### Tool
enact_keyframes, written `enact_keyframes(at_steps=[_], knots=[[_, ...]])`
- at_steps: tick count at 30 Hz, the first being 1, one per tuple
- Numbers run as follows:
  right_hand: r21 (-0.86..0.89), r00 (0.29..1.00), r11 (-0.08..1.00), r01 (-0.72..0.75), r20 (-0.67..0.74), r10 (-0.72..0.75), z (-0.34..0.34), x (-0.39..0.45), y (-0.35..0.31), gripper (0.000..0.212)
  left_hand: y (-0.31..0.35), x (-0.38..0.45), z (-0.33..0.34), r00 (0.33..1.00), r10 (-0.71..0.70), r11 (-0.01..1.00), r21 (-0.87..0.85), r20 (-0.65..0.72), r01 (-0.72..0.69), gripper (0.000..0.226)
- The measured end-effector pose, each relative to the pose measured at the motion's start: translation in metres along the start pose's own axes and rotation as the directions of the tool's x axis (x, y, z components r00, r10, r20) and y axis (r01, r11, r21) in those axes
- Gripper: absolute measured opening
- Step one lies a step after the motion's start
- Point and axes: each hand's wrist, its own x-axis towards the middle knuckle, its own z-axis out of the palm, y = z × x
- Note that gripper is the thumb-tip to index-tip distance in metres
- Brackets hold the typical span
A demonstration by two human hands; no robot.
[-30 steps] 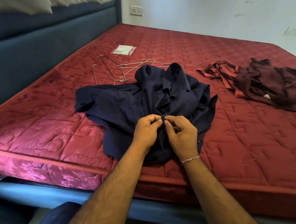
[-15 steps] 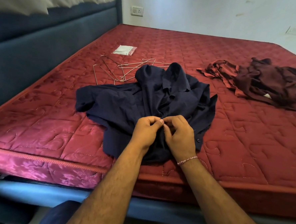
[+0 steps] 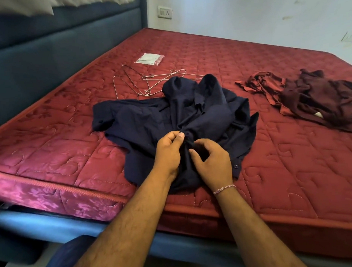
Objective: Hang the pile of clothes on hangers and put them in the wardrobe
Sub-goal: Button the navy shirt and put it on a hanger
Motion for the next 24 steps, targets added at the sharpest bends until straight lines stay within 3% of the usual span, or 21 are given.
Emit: enact_keyframes(at_steps=[3, 5, 6, 7, 8, 9, 10, 13, 15, 16, 18, 19, 20, 21, 22, 23, 24], knots=[[-0.035, 0.995, 0.999, 0.031, -0.096, -0.035, -0.003, -0.001, -0.002, 0.015, 0.005, -0.001, 0.005, 0.997, -0.02, 1.0, 0.021, -0.078, 0.022, 0.022], [0.067, 0.99, 0.997, -0.037, -0.134, 0.046, -0.009, 0.003, -0.002, 0.009, 0.017, -0.003, 0.004, 0.993, 0.116, 0.94, 0.321, 0.015, -0.115, 0.018], [0.116, 0.986, 0.991, -0.068, -0.144, 0.085, -0.015, 0.005, -0.001, 0.009, 0.021, -0.002, -0.002, 0.964, 0.192, 0.756, 0.599, 0.181, -0.264, 0.022], [0.154, 0.983, 0.985, -0.077, -0.156, 0.101, -0.021, 0.008, 0.0, 0.009, 0.026, 0.0, -0.012, 0.904, 0.209, 0.373, 0.824, 0.374, -0.427, 0.029], [0.167, 0.981, 0.984, -0.061, -0.171, 0.09, -0.029, 0.011, 0.001, 0.008, 0.035, 0.004, -0.021, 0.848, 0.147, -0.011, 0.858, 0.509, -0.513, 0.032], [0.154, 0.984, 0.988, -0.03, -0.17, 0.057, -0.039, 0.016, 0.002, 0.006, 0.043, 0.01, -0.031, 0.806, 0.11, -0.182, 0.809, 0.581, -0.559, 0.031], [0.127, 0.991, 0.992, 0.0, -0.132, 0.017, -0.051, 0.023, 0.003, 0.006, 0.054, 0.015, -0.041, 0.786, 0.107, -0.146, 0.791, 0.609, -0.593, 0.028], [0.056, 0.982, 0.998, 0.002, 0.187, -0.012, -0.096, 0.064, -0.003, 0.02, 0.097, 0.039, -0.054, 0.807, 0.247, 0.4, 0.702, 0.536, -0.589, 0.007], [0.061, 0.897, 0.997, -0.04, 0.441, 0.009, -0.13, 0.104, -0.013, 0.023, 0.143, 0.066, -0.048, 0.826, 0.198, 0.538, 0.646, 0.527, -0.541, 0.013], [0.079, 0.83, 0.994, -0.075, 0.557, 0.019, -0.146, 0.123, -0.018, 0.022, 0.166, 0.079, -0.045, 0.806, 0.053, 0.536, 0.664, 0.59, -0.521, 0.012], [0.045, 0.715, 0.992, -0.115, 0.697, 0.051, -0.176, 0.168, -0.027, 0.019, 0.216, 0.099, -0.03, 0.687, -0.314, 0.467, 0.737, 0.655, -0.489, 0.008], [-0.009, 0.7, 0.993, -0.119, 0.709, 0.091, -0.186, 0.188, -0.033, 0.021, 0.234, 0.11, -0.02, 0.649, -0.435, 0.436, 0.777, 0.624, -0.454, 0.009], [-0.091, 0.743, 0.992, -0.089, 0.657, 0.127, -0.194, 0.21, -0.041, 0.025, 0.253, 0.12, -0.005, 0.678, -0.45, 0.322, 0.814, 0.581, -0.484, 0.008], [-0.215, 0.828, 0.976, -0.041, 0.54, 0.154, -0.198, 0.229, -0.048, 0.031, 0.265, 0.127, 0.013, 0.758, -0.339, 0.159, 0.828, 0.558, -0.538, 0.007], [-0.363, 0.94, 0.932, 0.004, 0.318, 0.12, -0.201, 0.247, -0.058, 0.033, 0.277, 0.135, 0.034, 0.833, -0.071, -0.03, 0.834, 0.548, -0.551, 0.009], [-0.5, 0.999, 0.866, -0.007, 0.036, 0.029, -0.201, 0.259, -0.068, 0.031, 0.284, 0.137, 0.055, 0.817, 0.266, -0.152, 0.859, 0.512, -0.489, 0.012], [-0.576, 0.979, 0.817, -0.037, -0.184, -0.085, -0.198, 0.262, -0.083, 0.026, 0.289, 0.133, 0.074, 0.715, 0.53, -0.169, 0.883, 0.456, -0.438, 0.013]])
